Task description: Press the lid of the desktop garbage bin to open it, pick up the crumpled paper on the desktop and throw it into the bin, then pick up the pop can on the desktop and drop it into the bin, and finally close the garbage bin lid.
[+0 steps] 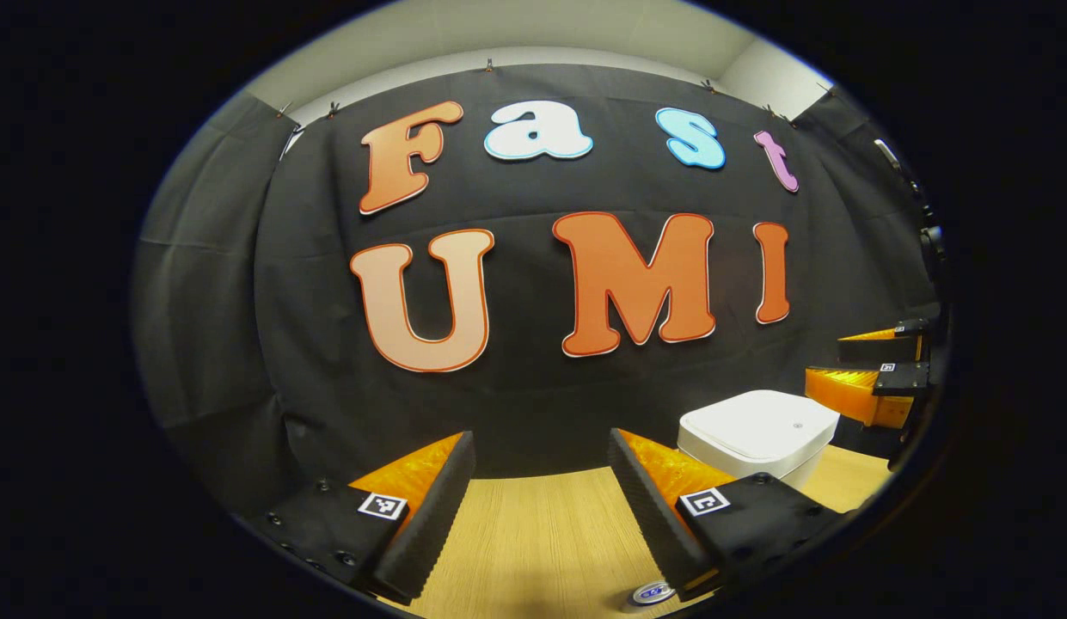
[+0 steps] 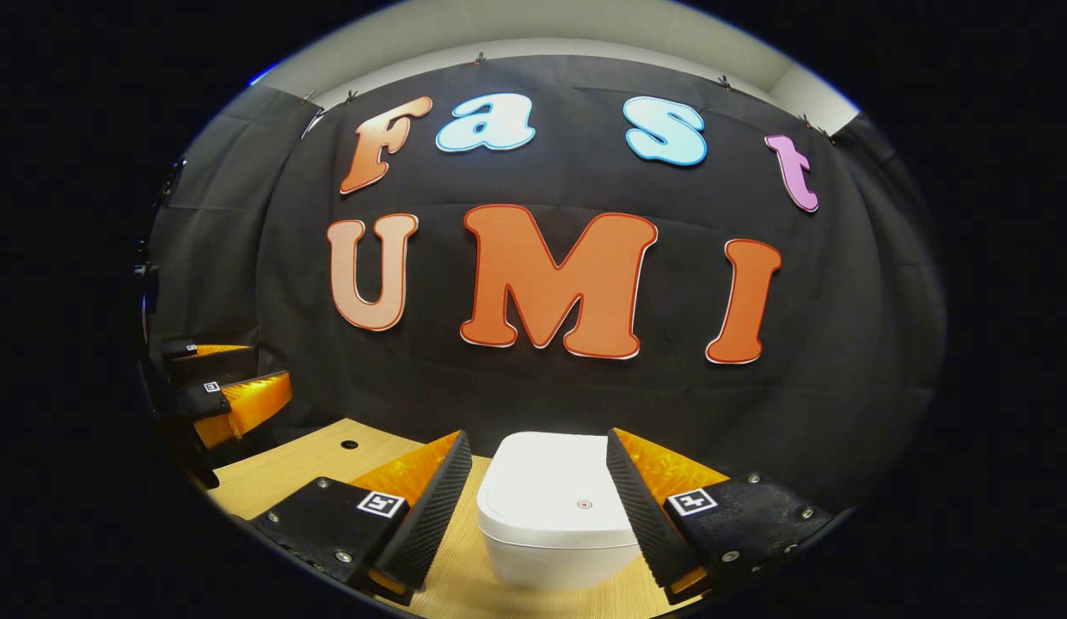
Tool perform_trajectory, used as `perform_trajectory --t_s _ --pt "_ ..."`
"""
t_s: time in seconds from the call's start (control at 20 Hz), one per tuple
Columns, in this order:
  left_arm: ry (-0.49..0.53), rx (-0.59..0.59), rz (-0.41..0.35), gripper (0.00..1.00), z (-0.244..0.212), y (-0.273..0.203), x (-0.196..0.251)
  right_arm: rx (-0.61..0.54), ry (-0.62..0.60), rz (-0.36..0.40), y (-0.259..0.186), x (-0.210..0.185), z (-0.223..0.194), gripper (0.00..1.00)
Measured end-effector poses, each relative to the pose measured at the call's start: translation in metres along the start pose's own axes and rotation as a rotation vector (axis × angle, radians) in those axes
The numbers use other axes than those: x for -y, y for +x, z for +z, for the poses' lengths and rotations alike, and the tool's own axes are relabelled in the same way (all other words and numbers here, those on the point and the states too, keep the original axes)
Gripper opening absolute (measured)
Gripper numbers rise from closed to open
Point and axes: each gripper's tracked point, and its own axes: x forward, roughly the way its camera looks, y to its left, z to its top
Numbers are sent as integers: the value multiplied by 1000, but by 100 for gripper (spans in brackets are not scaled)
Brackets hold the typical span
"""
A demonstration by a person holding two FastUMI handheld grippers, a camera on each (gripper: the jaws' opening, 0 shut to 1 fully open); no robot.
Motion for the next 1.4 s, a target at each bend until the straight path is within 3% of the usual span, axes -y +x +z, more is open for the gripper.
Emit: perform_trajectory --t_s 0.4,0.6,0.8,0.85,0.9,0.95,1.0,1.05,1.2,1.25,1.4 --pt "10 -2 -11 99 5 -3 10 -17 -11 5 2 3 -4 95" --pt "15 -4 1 99 4 -5 10 -57 -4 -8 7 12 -12 89" --pt "14 -13 29 99 2 -11 4 -95 9 -16 11 21 -21 72" --pt "16 -15 37 91 2 -13 2 -100 12 -20 12 24 -23 66" --pt "19 -17 46 100 0 -15 0 -112 14 -22 13 26 -26 63" --pt "22 -18 54 99 0 -16 -1 -122 15 -19 14 27 -28 57" --pt "25 -19 62 99 1 -18 -3 -123 13 -24 15 30 -29 59" --pt "28 -21 70 99 0 -20 -4 -122 9 -30 16 34 -28 51" --pt "36 -25 96 99 -2 -28 -8 -113 -4 -48 18 43 -27 37" --pt "38 -26 105 99 -2 -30 -9 -112 -4 -45 19 45 -27 28" --pt "41 -36 128 99 -5 -38 -12 -125 5 -38 21 48 -31 16"
